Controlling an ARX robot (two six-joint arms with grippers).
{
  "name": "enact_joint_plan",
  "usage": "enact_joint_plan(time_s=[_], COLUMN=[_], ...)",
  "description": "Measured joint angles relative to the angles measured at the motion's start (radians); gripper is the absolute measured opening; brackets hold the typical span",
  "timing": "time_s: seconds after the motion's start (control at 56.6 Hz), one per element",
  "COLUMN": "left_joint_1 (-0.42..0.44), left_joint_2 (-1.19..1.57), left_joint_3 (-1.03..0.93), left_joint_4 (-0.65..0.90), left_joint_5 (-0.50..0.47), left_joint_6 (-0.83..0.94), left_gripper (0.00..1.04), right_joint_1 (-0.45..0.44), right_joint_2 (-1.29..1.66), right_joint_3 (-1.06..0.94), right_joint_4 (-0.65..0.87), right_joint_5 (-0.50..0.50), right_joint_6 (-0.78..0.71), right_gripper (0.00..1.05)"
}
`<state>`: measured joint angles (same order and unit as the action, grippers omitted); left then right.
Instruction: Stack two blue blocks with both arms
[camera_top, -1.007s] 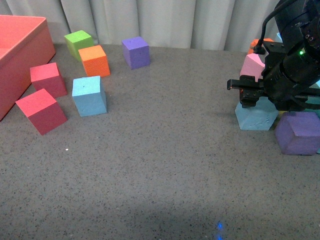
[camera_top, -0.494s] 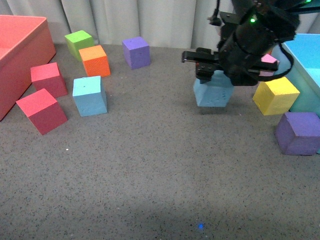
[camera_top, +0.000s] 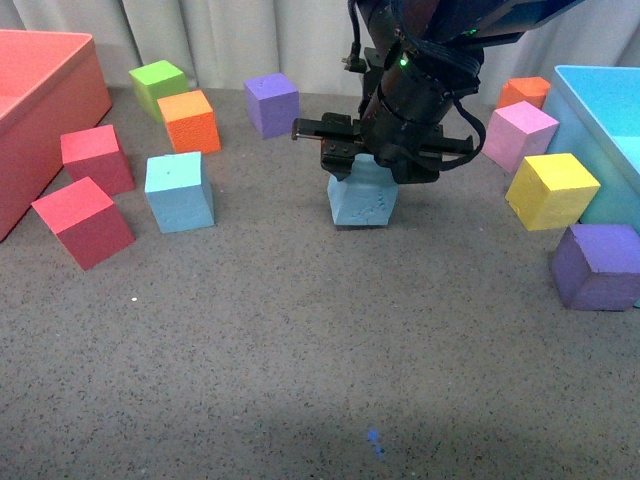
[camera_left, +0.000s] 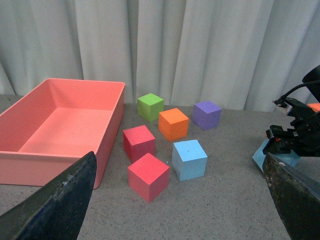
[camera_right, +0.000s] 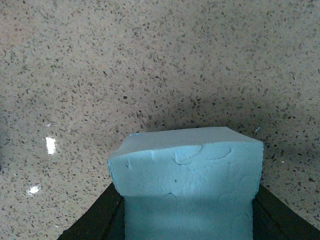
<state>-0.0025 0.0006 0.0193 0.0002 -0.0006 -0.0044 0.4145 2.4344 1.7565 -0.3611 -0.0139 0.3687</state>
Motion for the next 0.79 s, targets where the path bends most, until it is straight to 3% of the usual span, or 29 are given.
enact_joint_plan(time_s=[0.459, 0.618, 0.742, 0.795], left_joint_1=[0.000, 0.000, 0.000, 0.000], left_joint_2=[0.000, 0.000, 0.000, 0.000], left_joint_3=[0.000, 0.000, 0.000, 0.000], left_joint_4=[0.000, 0.000, 0.000, 0.000], left_joint_5=[0.000, 0.000, 0.000, 0.000], left_joint_6=[0.000, 0.000, 0.000, 0.000], left_gripper=[0.98, 0.98, 0.98, 0.98], right_joint_1=[0.020, 0.020, 0.020, 0.020], right_joint_2=[0.015, 0.015, 0.013, 0.009], right_joint_3=[0.028, 0.028, 0.020, 0.014], right_joint_4=[-0.029, -0.029, -0.025, -0.021], right_joint_5=[0.002, 0.001, 0.004, 0.005], right_joint_6=[0.012, 0.012, 0.013, 0.014], right_gripper=[0.46, 0.69, 0.95, 0.96])
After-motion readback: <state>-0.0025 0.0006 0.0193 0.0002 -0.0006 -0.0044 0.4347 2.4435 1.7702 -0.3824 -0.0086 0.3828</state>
